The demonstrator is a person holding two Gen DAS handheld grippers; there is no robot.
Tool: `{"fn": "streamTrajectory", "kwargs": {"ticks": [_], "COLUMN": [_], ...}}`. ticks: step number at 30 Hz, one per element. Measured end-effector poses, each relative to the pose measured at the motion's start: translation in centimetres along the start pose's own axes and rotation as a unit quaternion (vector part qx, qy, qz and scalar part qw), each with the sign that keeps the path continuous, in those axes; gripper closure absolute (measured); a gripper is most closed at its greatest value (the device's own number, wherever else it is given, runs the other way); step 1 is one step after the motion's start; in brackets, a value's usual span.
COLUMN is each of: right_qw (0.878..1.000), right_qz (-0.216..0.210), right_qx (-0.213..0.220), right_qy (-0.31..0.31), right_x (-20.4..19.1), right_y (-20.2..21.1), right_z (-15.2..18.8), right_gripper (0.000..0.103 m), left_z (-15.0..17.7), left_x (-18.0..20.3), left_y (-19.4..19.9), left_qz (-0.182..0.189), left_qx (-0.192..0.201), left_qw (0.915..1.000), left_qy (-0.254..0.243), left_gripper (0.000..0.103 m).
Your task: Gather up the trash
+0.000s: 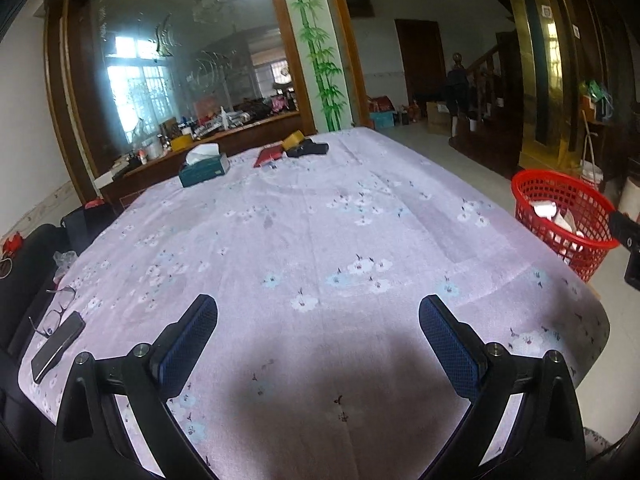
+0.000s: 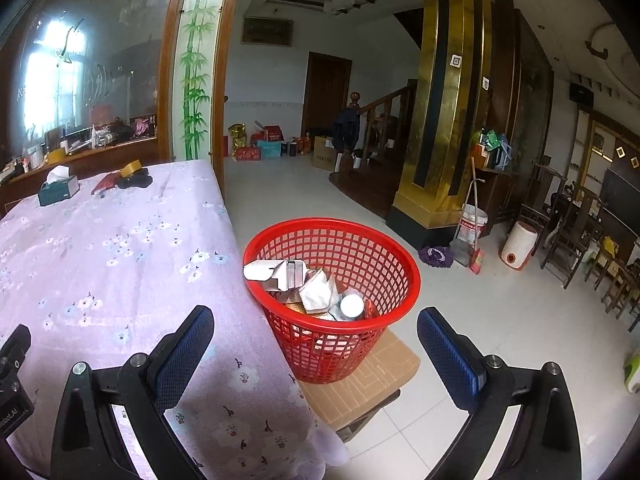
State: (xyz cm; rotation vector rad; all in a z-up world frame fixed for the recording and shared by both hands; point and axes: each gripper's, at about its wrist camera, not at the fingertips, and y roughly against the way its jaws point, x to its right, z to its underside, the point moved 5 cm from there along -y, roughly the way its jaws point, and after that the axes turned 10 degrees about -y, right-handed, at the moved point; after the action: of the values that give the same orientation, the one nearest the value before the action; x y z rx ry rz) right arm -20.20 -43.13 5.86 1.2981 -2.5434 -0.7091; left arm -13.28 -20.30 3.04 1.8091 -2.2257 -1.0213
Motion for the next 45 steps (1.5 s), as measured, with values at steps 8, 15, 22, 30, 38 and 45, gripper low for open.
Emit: {"fn": "streamTrajectory", "kwargs": {"ticks": [8,15,22,30,38,45], "right_qw": [1.0,1.0,1.0,1.0,1.0,1.0], "right_qz": [-0.003,-0.003,-0.007,-0.009,-0.009,-0.007], "right_qx": [-0.005,-0.005,-0.008,-0.01,-0.009,-0.009], "right_qy": [-0.006,-0.002,0.001,0.005,0.005,0.007], "right_x": [0.6,0.6,0.2,-0.2,-0.2,-0.3], "right_y": [0.0,-0.1,-0.2,-0.2,-0.2,-0.3], "right_z": [0.3,0.4,0.6,0.9,0.8,0.8], "right_gripper": [0.0,0.0,0.0,0.0,0.0,0.0], "left_z": [0.4,0.5,0.5,0.6,0.6,0.6], "left_x": [0.7,1.2,1.2,1.2,1.2,1.2], "left_y": [0.1,0.4,0.4,0.4,0.4,0.4], "left_qz": [0.011,0.021,0.022,0.023,0.025,0.025], "left_qx": [-0.004,-0.001,-0.001,-0.002,-0.003,-0.003], "left_qw": [0.9999,0.9997,0.9997,0.9997,0.9997,0.9997], "left_qy": [-0.007,-0.011,-0.01,-0.008,-0.006,-0.006], "left_gripper": [0.003,0.003,0.003,0.003,0.003,0.003]}}
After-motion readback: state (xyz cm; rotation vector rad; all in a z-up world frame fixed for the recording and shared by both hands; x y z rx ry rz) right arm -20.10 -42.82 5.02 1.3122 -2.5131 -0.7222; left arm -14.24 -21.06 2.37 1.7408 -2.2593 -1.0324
